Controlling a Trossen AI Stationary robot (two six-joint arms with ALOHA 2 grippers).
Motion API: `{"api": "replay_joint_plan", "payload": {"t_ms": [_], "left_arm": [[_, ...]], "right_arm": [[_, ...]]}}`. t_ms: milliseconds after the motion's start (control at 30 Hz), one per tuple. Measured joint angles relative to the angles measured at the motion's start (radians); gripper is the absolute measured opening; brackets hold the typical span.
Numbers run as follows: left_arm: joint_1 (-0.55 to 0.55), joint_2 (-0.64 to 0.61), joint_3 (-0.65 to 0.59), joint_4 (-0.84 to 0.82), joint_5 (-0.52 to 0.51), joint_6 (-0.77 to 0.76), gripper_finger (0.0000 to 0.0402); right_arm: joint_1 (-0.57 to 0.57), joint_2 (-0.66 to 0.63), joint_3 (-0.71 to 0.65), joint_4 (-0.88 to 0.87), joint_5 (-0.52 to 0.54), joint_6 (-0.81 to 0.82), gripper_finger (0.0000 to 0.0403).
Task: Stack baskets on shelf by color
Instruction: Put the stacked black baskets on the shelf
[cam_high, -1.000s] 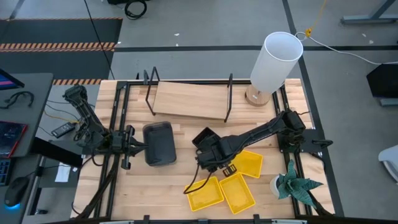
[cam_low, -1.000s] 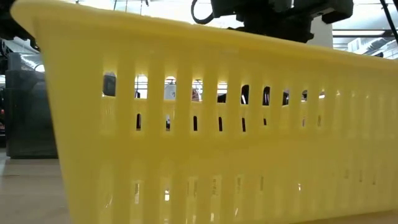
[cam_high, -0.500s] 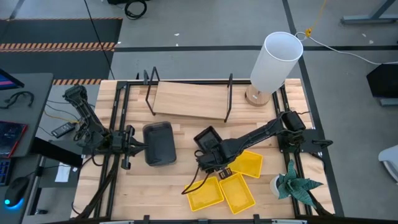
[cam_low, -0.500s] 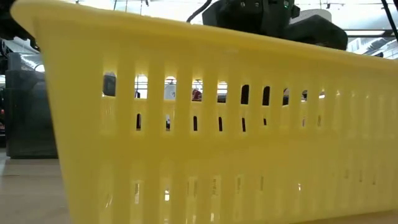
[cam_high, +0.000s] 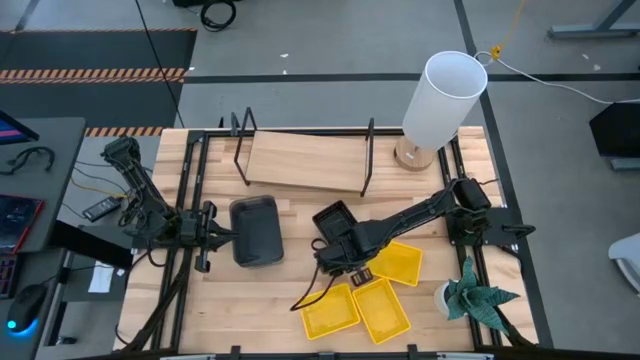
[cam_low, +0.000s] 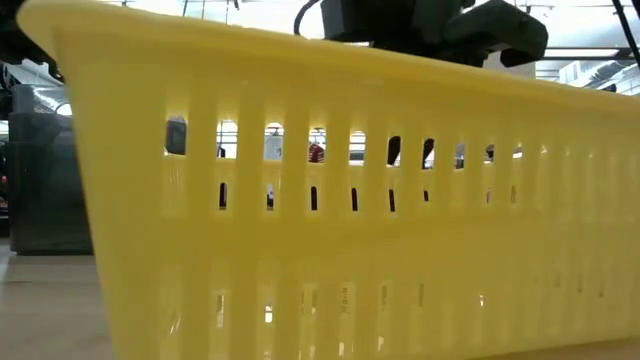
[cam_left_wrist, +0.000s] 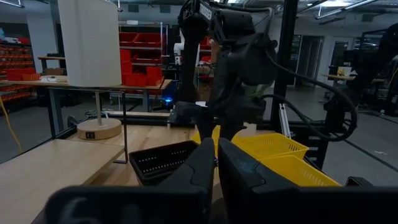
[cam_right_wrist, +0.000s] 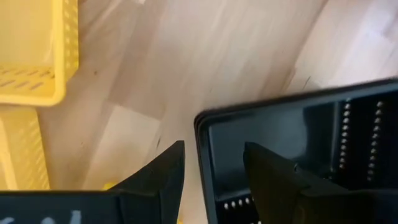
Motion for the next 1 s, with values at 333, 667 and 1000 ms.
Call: {"api": "replay_joint_plan", "payload": {"t_ms": [333,667,1000], "left_arm": [[0.0,0.0,0.0,0.0,0.0,0.0,0.0031],[0.0,0.0,0.0,0.0,0.0,0.0,0.0031],[0.0,0.0,0.0,0.0,0.0,0.0,0.0029]], "right_arm": [[-0.001,0.0,-0.003,-0.032,0.0,0.07,0.017],[-0.018,0.0,-0.09,0.001,0.005,0.076,0.017],[-0.042,0.0,-0.163,0.053,0.0,0.042,0.017]]}}
